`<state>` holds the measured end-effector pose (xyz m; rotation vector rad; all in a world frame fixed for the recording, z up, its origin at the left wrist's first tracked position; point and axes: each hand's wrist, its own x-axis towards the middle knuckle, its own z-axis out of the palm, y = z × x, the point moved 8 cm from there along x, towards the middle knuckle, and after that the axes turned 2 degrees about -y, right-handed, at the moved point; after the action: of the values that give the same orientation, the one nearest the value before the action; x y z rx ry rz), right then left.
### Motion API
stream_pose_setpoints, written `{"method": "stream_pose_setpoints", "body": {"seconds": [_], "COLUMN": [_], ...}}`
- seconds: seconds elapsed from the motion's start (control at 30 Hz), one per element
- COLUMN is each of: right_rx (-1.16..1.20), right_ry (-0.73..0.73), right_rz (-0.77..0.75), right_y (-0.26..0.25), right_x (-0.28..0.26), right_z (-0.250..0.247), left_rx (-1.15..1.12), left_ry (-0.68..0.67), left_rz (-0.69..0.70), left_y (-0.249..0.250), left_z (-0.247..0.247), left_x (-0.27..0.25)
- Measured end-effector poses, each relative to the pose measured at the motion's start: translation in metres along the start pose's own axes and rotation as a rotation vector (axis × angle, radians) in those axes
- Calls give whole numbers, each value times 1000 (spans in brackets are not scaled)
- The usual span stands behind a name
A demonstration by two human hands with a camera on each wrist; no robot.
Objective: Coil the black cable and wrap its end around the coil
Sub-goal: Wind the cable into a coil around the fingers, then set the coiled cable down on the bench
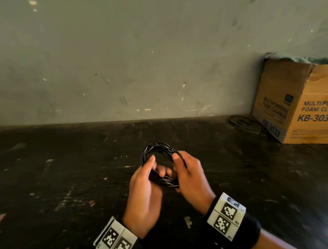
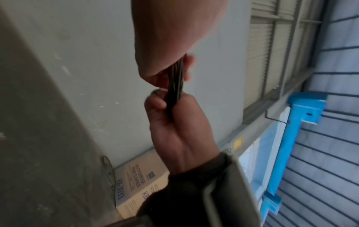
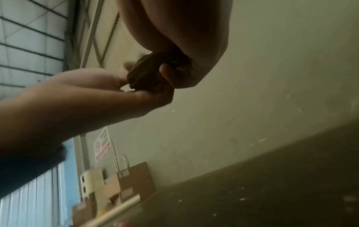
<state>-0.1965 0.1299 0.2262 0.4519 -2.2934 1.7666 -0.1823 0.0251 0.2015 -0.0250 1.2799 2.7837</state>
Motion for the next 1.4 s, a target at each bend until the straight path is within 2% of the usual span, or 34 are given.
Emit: {"method": "stream_pose_setpoints", "body": {"seconds": [0.07, 0.17, 0.27, 0.33, 0.4, 0.47, 0.6, 0.77, 0.9, 1.0, 1.07, 1.13, 1.23, 1.4], "right_rx": [-43, -233, -358, -379, -360, -313, -231, -288, -213, -57, -67, -273, -634, -798], "right_ry": [-64, -197, -408, -547, -614, -647, -676, -861, -928, -981, -944, -937, -1156, -1195], "right_rz": [-34, -101, -179, -221, -247, -201, -104, -104, -43, 166, 273, 143, -62, -138], "right_y": [0, 5, 14, 21, 28, 37, 50, 62, 61, 78, 103, 123, 139, 141], "right_x": [-1, -7, -20, -34, -45, -55, -77, -115, -136, -133, -122, -108, -122, -135], "right_z": [4, 21, 56, 85, 109, 132, 179, 241, 273, 284, 275, 267, 276, 291], "left_rx": [66, 226, 722, 1023, 1196, 1270, 1235, 1178, 1129, 1129, 1063, 1010, 967, 815], "left_ry": [21, 44, 77, 43, 42, 153, 339, 444, 525, 577, 638, 685, 670, 522], "left_rz": [-27, -50, -62, -62, -9, 73, 137, -133, -143, -143, -159, -150, -166, -190], "left_y": [5, 15, 25, 20, 12, 12, 19, 9, 12, 18, 24, 32, 35, 18], "left_z": [-15, -47, -75, -91, -106, -133, -185, -251, -277, -295, -309, -323, -334, -324], "left_x": [-3, -2, -8, -18, -28, -39, -70, -108, -135, -154, -163, -170, -174, -161]}}
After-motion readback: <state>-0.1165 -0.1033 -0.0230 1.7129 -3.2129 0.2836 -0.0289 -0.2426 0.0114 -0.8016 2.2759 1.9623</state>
